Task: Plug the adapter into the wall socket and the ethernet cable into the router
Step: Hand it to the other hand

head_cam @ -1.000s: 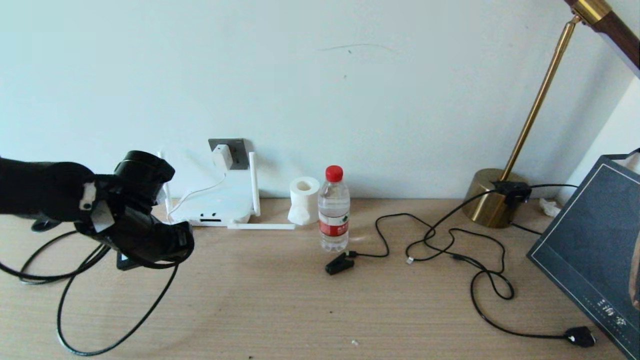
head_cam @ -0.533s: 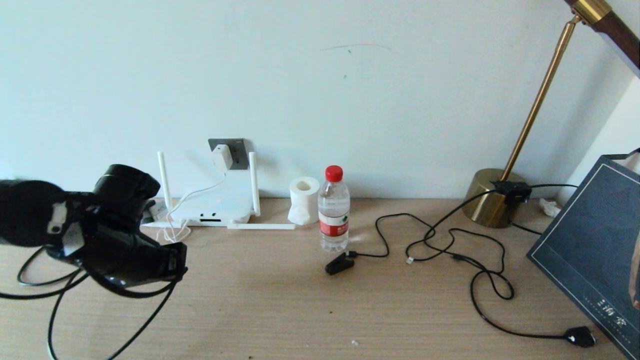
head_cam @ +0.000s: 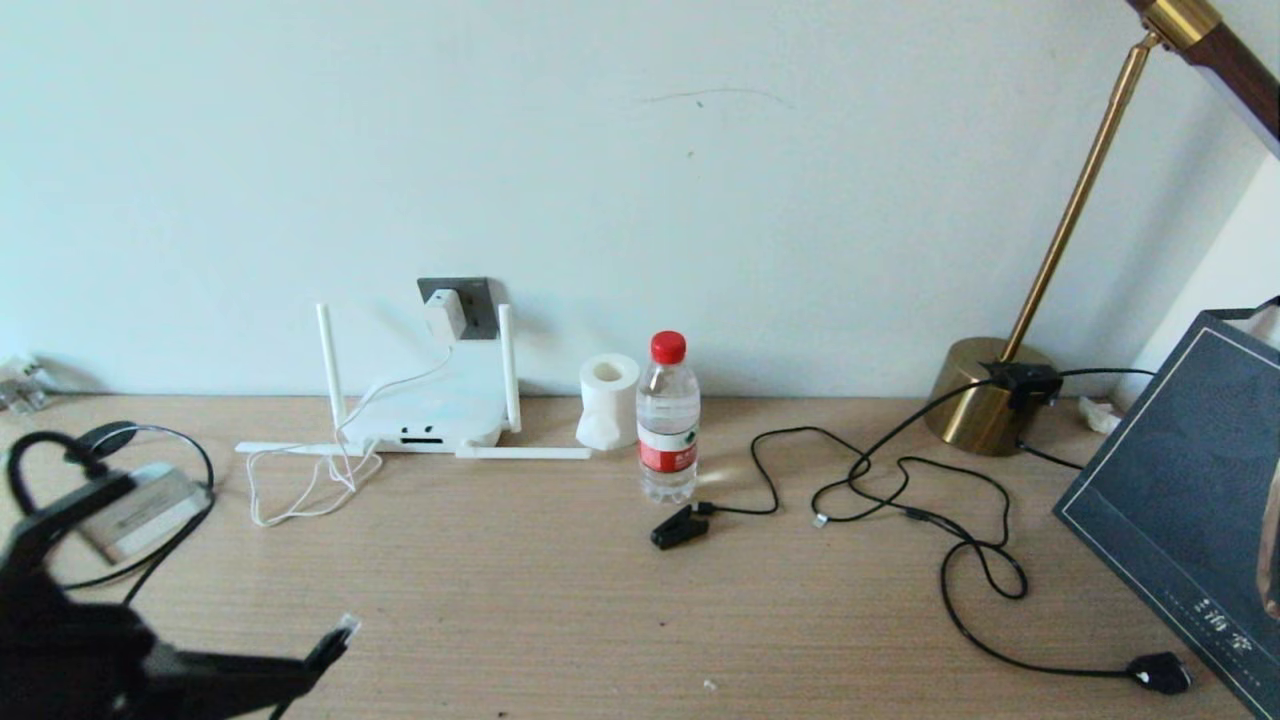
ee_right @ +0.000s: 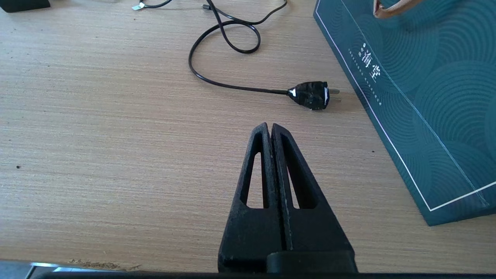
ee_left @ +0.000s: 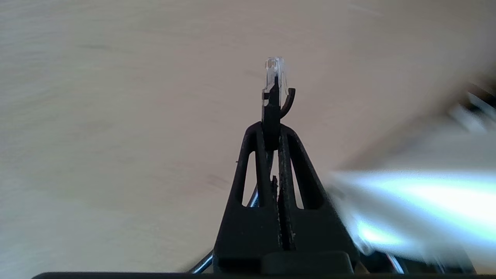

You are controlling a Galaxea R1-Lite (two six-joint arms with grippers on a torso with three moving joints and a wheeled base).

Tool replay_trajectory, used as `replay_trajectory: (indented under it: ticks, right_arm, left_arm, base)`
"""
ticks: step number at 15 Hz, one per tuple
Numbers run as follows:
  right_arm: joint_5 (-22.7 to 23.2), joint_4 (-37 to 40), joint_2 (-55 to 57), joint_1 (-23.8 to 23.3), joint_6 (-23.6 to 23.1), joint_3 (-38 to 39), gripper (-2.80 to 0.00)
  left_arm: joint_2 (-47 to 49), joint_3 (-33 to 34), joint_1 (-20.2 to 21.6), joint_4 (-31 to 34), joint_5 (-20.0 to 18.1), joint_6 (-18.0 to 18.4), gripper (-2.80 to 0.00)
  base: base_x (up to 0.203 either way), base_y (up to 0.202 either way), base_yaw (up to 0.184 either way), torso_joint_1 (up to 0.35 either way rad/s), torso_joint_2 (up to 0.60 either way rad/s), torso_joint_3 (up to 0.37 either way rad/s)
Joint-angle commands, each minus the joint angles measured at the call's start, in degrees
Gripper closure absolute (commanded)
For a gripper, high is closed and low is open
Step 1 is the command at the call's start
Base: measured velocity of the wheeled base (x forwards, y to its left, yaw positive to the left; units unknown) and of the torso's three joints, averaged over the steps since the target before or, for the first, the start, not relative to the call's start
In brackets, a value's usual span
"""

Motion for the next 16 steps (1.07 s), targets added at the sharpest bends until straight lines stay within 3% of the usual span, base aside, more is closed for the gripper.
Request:
replay_trajectory:
  ticks: [1, 3, 4, 9, 11, 12, 14, 16]
  right_arm:
    - [0.06, 0.13, 0.02, -0.03, -0.04, -0.01, 0.00]
    - [0.02, 0.13, 0.01, 0.02, -0.09, -0.01, 0.00]
    - [0.03, 0.13, 0.09, 0.02, -0.01, -0.01, 0.00]
    - [0.02, 0.13, 0.00, 0.02, -0.09, -0.01, 0.00]
    - [0.04, 0.13, 0.01, 0.02, -0.07, -0.01, 0.00]
    - [0.02, 0.13, 0.00, 0.02, -0.10, -0.01, 0.00]
    - [0.02, 0.13, 0.03, 0.02, -0.07, -0.01, 0.00]
    - [0.11, 0.13, 0.00, 0.02, -0.09, -0.01, 0.00]
  left_arm:
    - [-16.50, 3.00, -0.45, 5.61, -9.13, 1.58, 0.00]
    - [-20.34, 4.91, -0.80, 9.35, -13.38, 2.32, 0.00]
    - [-20.20, 4.04, -0.84, 9.37, -13.54, 2.29, 0.00]
    - [-9.51, -11.59, -2.16, 8.78, -11.85, 2.83, 0.00]
    - [-0.88, -16.16, -4.12, 6.24, -6.94, 5.04, 0.00]
    - [3.87, -17.35, -5.44, 2.34, -2.52, 6.63, 0.00]
    - [11.64, -18.24, -8.13, -9.56, 8.14, 9.52, 0.00]
    - [17.54, -19.01, -10.90, -22.41, 18.58, 14.80, 0.00]
  base:
    - [0.000, 0.000, 0.000, 0.000, 0.00, 0.000]
    - [0.000, 0.000, 0.000, 0.000, 0.00, 0.000]
    - [0.000, 0.000, 0.000, 0.000, 0.00, 0.000]
    - [0.000, 0.000, 0.000, 0.000, 0.00, 0.000]
    - [0.000, 0.000, 0.000, 0.000, 0.00, 0.000]
    - [0.000, 0.000, 0.000, 0.000, 0.00, 0.000]
    - [0.000, 0.000, 0.000, 0.000, 0.00, 0.000]
    - [0.000, 0.000, 0.000, 0.000, 0.00, 0.000]
